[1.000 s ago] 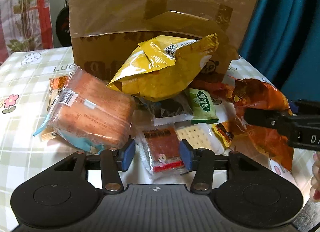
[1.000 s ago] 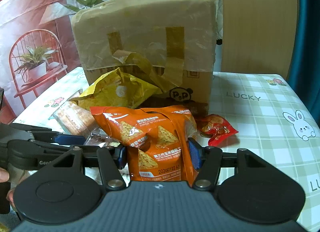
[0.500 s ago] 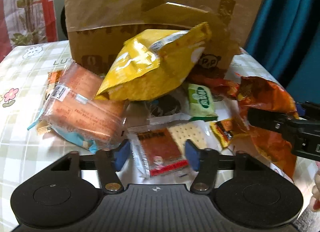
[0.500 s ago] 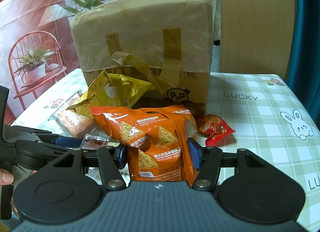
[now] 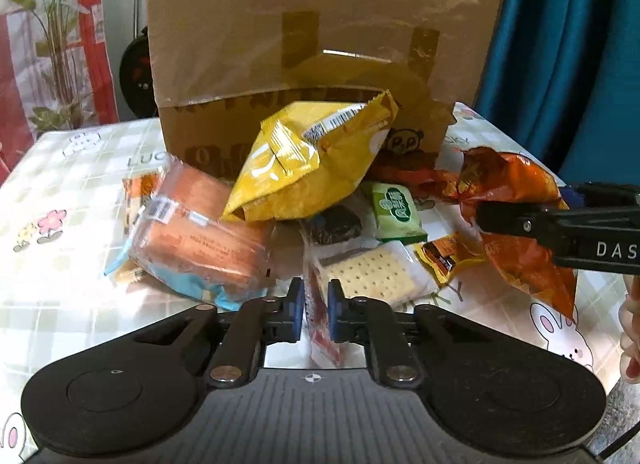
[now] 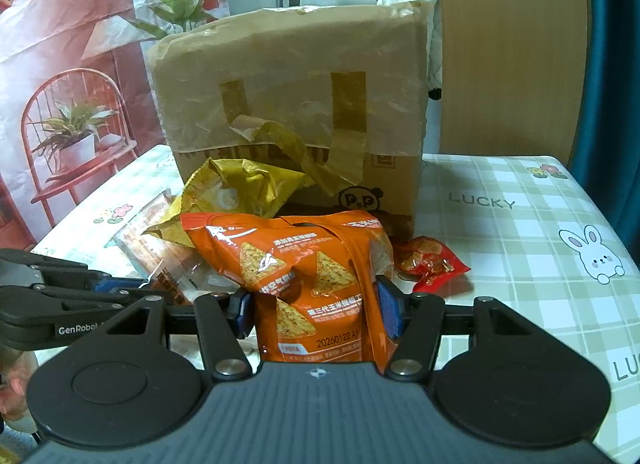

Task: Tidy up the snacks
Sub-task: 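Grasp the orange chip bag with the right tool while the left grasps a small packet, then carry both items over the lined box and open both tools to drop them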

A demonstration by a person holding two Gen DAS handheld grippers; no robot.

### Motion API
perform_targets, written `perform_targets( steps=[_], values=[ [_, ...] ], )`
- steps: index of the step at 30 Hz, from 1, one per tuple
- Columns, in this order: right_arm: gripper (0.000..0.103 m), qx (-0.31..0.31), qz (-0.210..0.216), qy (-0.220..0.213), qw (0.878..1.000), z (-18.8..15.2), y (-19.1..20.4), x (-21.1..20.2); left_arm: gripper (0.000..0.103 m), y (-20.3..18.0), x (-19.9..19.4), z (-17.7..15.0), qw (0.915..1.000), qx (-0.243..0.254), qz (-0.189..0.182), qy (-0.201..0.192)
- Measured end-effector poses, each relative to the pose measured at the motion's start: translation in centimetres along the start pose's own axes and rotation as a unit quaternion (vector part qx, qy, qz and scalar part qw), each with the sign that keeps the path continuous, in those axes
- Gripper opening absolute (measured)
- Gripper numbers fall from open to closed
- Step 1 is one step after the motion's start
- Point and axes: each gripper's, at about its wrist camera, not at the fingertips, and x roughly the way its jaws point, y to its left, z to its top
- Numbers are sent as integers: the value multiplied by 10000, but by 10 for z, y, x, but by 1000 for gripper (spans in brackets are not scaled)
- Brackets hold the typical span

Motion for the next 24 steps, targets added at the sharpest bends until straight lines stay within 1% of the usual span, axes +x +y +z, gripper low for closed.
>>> perform_targets(
  steps=[2, 4, 16, 21, 24],
  values=[
    [60, -18, 0, -16, 10000, 0, 1, -1, 9, 2, -1, -3, 9999, -76, -99, 1],
    [60, -35, -6, -26, 10000, 0, 2, -3, 6, 1, -5, -4, 9999, -31, -141, -60],
    [60, 6, -63, -255, 9997, 8, -1, -19, 5, 8, -40, 16, 9965, 8, 28, -837],
    [60, 23, -104, -585, 9982, 25, -4, -35, 5, 17, -65, 37, 9911, 30, 134, -1320],
    [60, 20, -126, -837, 9964, 39, -6, -48, 5, 21, -80, 53, 9862, 44, 160, -1646]
  ],
)
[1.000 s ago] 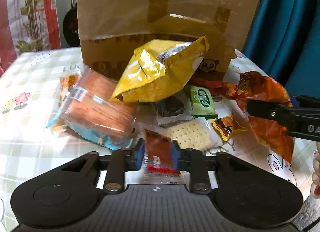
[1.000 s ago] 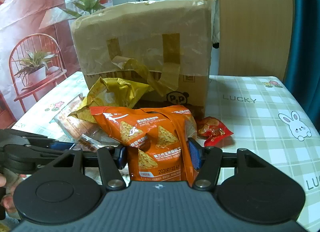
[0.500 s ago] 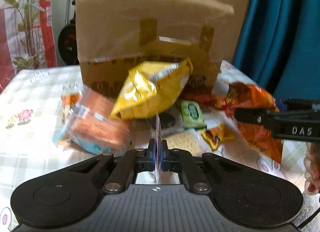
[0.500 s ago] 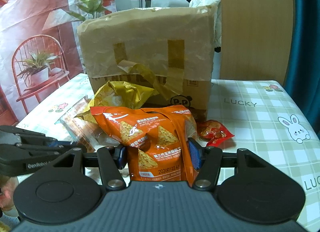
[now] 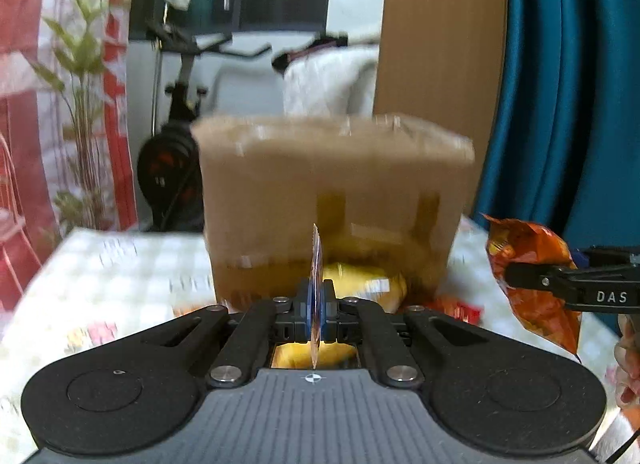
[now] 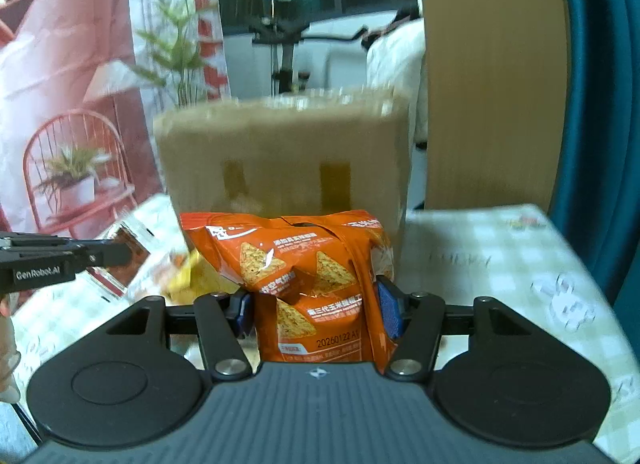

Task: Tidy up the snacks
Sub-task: 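Carry both items over the lined box and open both tools to drop them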

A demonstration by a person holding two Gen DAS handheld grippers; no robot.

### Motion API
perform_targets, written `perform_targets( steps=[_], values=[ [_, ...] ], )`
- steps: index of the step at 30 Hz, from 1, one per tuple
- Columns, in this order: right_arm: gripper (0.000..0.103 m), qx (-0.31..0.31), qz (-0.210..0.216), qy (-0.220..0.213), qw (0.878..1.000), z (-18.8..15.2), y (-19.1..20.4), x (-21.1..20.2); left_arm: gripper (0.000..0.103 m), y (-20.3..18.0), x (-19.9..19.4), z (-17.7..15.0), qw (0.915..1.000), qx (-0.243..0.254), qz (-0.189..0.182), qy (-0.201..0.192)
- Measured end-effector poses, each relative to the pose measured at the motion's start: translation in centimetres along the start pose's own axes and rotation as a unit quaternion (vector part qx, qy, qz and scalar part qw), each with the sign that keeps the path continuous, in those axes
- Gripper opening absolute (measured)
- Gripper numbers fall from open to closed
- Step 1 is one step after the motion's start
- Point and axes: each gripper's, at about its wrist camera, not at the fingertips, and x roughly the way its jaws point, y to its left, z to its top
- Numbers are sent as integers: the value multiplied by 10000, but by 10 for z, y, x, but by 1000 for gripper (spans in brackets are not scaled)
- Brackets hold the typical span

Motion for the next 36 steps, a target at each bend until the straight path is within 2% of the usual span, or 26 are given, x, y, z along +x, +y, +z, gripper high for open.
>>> perform_targets(
  steps=[6, 11, 15, 17, 23, 32, 35, 36],
  values=[
    [60, 26, -17, -564, 9984, 40, -6, -20, 5, 4, -9, 46, 9979, 106, -16, -646],
    [60, -176, 120, -871, 9960, 80, -2, -20, 5, 6, 2, 81, 9956, 187, -27, -917],
    [60, -577, 202, -983, 9933, 116, 3, 0, 5, 12, 19, 110, 9946, 206, -26, -1021],
    [60, -759, 209, -971, 9922, 132, 6, 18, 5, 15, 33, 124, 9947, 172, -24, -1014],
    [60, -803, 392, -1093, 9900, 168, 10, 82, 5, 28, 84, 158, 9969, 45, 22, -783],
    [61, -705, 282, -599, 9953, 170, 15, 160, 6, 44, 145, 168, 9995, -5, 150, -285],
    [64, -536, 322, -422, 9971, 168, 12, 176, 11, 51, 152, 165, 9998, -47, 105, -172],
    [68, -428, 394, -375, 9976, 167, 10, 179, 23, 53, 152, 164, 9998, -77, 83, -140]
  ],
)
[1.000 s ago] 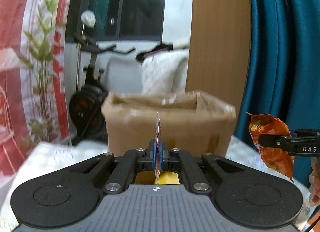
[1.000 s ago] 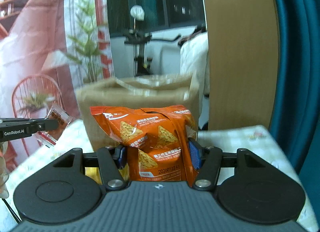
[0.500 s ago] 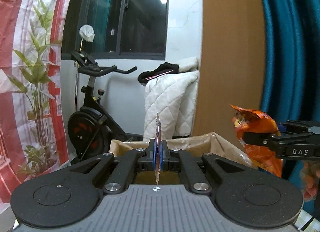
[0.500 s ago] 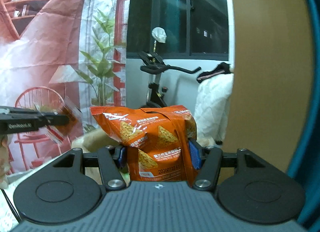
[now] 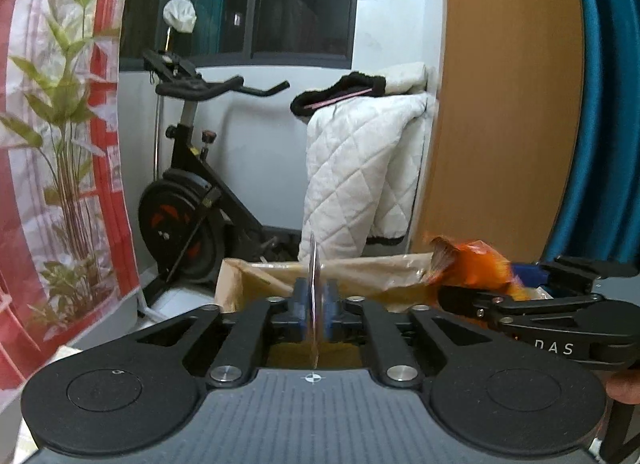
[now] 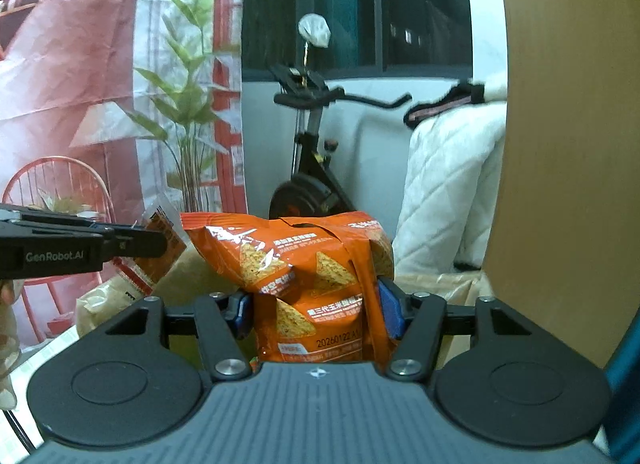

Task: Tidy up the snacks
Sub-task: 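Carry both items over the lined box and open both tools to drop them, then return both tools to the pile and close the right tool on a yellow candy packet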

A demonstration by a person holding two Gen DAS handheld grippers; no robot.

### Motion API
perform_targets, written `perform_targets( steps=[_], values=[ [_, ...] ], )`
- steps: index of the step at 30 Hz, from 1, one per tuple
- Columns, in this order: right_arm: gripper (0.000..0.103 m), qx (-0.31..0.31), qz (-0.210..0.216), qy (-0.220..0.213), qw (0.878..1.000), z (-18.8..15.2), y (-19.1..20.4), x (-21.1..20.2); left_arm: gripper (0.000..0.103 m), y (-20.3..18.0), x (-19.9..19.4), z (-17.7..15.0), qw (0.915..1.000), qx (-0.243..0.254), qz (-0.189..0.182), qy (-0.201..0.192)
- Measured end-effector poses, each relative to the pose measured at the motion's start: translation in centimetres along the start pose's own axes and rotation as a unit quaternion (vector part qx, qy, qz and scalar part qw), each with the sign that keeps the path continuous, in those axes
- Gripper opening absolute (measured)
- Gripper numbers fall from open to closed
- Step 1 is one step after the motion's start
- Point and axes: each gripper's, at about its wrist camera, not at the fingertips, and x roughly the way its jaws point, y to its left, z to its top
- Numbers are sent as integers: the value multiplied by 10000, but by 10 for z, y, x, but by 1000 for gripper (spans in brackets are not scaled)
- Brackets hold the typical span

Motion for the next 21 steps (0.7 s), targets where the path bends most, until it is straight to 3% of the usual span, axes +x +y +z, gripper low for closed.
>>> perform_targets(
  steps=[1, 2, 3, 9, 13, 21],
  values=[
    [73, 109, 84, 51, 9999, -1, -2, 2, 38, 1, -1, -2, 10000, 3, 6, 18],
    [84, 191, 169, 69, 9997, 0, -5, 2, 43, 2, -4, -4, 10000, 41, 40, -9],
    [88, 247, 279, 39, 9993, -2, -6, 1, 46, 3, -7, -6, 9999, 95, 78, -42],
    [88, 338, 499, -14, 9982, -4, -9, -21, 47, 9, -27, -13, 9999, 74, 116, 25],
    [90, 486, 621, -27, 9969, -7, -10, -44, 54, 15, -54, -21, 9998, 12, 215, 32],
    [92, 454, 795, -106, 9957, -38, -6, -104, 54, 23, -112, -60, 9993, -195, 290, 145]
  ],
)
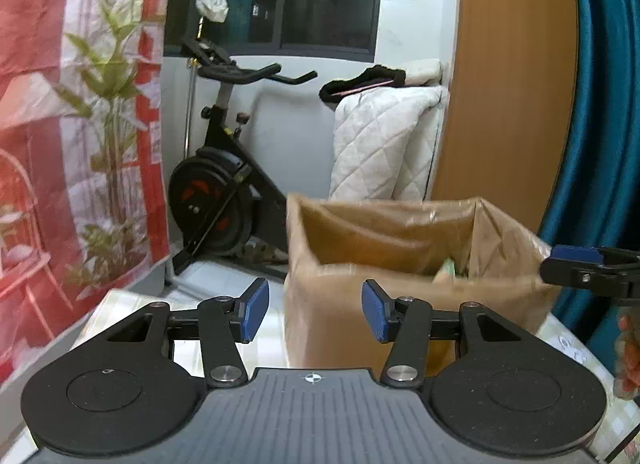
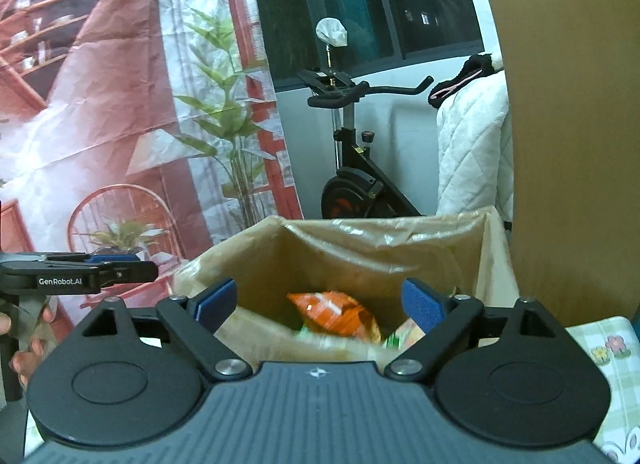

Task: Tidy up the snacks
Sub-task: 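Return both tools to the pile and close the right tool on a yellow candy packet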

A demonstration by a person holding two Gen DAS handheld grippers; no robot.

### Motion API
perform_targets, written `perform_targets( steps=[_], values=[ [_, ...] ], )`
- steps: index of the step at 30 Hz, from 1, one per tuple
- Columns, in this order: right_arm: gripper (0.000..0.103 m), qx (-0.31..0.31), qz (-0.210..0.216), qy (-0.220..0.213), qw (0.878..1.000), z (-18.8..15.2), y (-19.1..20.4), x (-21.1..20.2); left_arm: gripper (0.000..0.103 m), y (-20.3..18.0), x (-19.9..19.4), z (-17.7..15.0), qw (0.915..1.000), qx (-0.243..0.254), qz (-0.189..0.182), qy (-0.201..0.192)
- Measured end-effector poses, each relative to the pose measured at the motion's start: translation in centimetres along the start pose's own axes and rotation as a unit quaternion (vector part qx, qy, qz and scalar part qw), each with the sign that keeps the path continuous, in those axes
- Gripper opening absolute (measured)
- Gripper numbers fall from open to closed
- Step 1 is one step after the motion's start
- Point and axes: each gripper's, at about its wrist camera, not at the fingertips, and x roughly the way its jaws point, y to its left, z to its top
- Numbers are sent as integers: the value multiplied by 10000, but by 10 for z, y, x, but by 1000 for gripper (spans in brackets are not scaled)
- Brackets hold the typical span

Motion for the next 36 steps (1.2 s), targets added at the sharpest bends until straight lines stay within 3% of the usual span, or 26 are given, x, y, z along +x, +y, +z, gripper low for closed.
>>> perform_targets(
  steps=[5, 9, 12, 17, 21, 24, 27, 36],
  values=[
    [92, -177, -81, 42, 9998, -32, 9, -30, 54, -2, -20, -37, 9999, 18, 49, 148],
    [88, -143, -204, 189, 9995, -61, 10, -45, 54, 0, -23, -58, 9991, -261, -26, 347],
    [72, -298, -122, 699, 9970, -85, 8, -43, 54, 1, -21, -70, 9982, -401, -7, 456],
    [71, -987, -135, 1551, 9829, -128, 0, -33, 54, -4, -17, -86, 9971, -479, 9, 593],
    [70, -1170, -174, 2196, 9684, -164, -11, -23, 54, -12, -14, -97, 9969, -466, 19, 635],
    [70, -1551, -282, 2481, 9558, -185, -9, -17, 54, -16, -12, -103, 9961, -491, -125, 720],
    [70, -1717, -405, 2589, 9497, -197, -9, -12, 54, -20, -11, -108, 9960, -411, -138, 776],
    [69, -1476, -188, 2494, 9569, -195, -17, 12, 54, -21, -16, -115, 9952, -443, -148, 857]
  ],
)
